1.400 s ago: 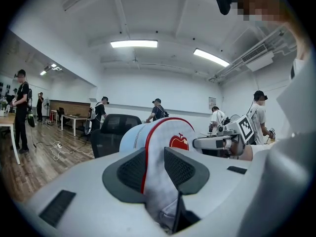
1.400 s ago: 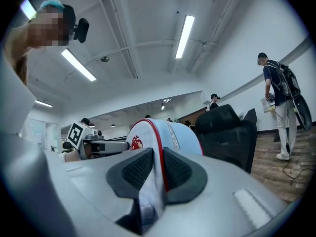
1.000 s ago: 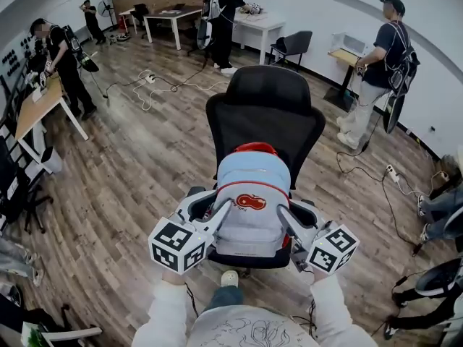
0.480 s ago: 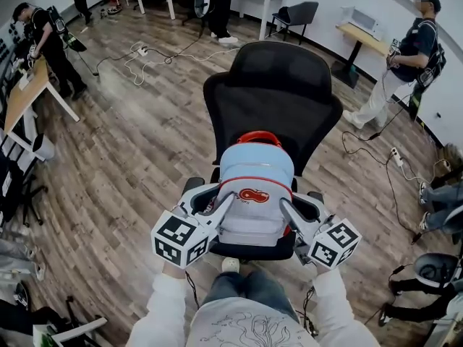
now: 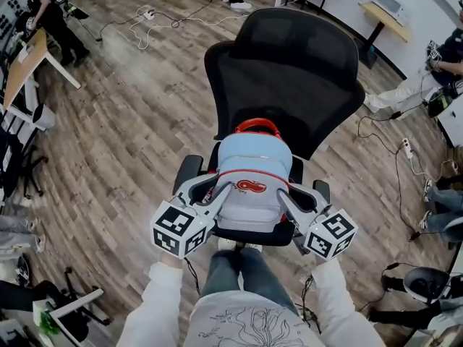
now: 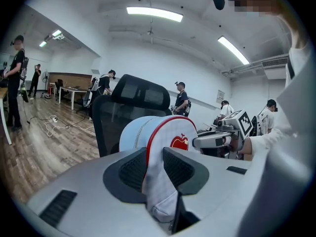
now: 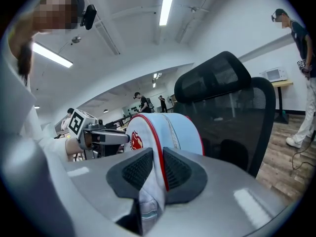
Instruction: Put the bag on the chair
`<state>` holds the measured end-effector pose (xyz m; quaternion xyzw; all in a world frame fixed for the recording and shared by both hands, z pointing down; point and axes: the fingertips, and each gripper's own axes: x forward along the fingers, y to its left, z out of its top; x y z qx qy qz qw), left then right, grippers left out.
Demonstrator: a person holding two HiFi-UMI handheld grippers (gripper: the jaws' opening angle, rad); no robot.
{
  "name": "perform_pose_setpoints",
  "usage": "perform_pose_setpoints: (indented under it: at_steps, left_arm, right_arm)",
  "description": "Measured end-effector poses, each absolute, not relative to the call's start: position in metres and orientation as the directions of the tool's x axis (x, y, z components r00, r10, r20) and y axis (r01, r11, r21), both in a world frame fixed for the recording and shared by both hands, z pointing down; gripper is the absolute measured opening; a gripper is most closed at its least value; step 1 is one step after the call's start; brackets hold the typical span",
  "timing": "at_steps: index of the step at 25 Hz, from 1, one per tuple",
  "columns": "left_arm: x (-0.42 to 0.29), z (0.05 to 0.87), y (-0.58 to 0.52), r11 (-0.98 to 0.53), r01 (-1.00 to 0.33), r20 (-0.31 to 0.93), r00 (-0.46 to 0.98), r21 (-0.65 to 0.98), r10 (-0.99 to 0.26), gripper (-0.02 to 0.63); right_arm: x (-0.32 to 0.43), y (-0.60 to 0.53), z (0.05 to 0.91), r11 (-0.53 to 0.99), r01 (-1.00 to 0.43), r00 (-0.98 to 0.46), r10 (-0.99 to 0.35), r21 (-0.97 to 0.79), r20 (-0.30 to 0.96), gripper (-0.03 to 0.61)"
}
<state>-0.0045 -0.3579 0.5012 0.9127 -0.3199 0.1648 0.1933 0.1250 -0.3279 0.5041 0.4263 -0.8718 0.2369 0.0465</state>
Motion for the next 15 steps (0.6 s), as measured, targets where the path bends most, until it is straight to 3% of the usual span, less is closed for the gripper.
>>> perform_pose_setpoints:
  at_steps: [15]
  left_arm:
    - [0.002,0.629,-0.385,-0.69,-0.678,0.575,0.679,0.252,-0.457,0.107]
  right_arm:
    - [0.128,-0.362,0.638,0.516,-0.799,-0.597,-0.62,-0.309,0.509,0.077]
